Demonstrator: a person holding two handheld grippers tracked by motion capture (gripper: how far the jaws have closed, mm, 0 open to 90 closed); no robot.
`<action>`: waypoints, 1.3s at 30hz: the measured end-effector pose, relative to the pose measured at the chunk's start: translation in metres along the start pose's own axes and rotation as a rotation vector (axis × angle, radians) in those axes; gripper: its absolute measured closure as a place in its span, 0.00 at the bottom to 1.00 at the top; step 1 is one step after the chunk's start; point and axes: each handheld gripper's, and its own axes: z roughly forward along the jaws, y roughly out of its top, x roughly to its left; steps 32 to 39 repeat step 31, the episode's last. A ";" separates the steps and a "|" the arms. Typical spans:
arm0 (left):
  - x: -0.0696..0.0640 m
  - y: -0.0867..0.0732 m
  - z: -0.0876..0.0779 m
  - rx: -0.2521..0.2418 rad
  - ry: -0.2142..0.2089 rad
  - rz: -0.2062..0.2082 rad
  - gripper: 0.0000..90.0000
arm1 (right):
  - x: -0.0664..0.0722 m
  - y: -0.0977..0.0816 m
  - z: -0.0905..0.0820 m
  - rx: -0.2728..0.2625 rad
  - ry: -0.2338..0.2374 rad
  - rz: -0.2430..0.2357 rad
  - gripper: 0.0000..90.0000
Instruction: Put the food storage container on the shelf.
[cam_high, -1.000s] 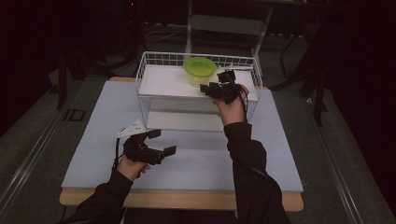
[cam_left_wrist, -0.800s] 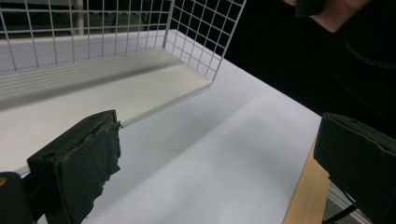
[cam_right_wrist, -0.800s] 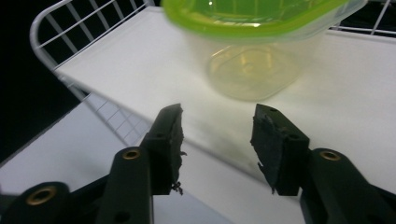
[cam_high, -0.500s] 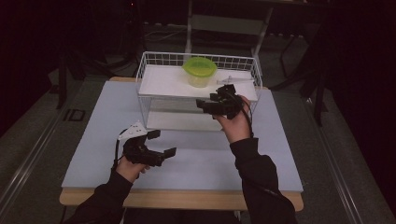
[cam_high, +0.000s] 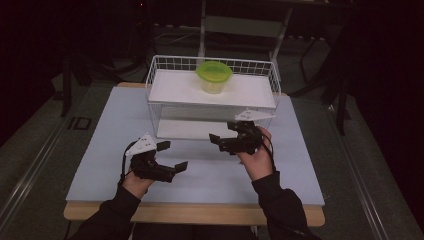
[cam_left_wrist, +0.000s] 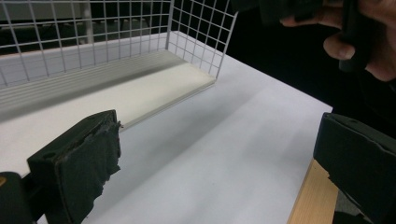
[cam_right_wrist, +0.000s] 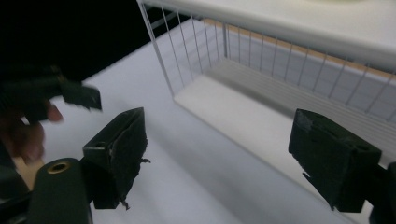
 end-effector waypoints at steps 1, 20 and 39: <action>-0.001 -0.001 0.001 0.002 -0.004 0.008 0.02 | 0.000 -0.005 0.000 0.004 0.003 0.003 0.20; -0.011 -0.020 0.013 0.070 -0.032 0.097 0.02 | 0.002 -0.092 -0.001 0.098 -0.011 -0.061 0.18; -0.005 -0.022 0.010 0.068 -0.023 0.101 0.02 | -0.008 -0.102 -0.002 0.125 -0.034 -0.071 0.18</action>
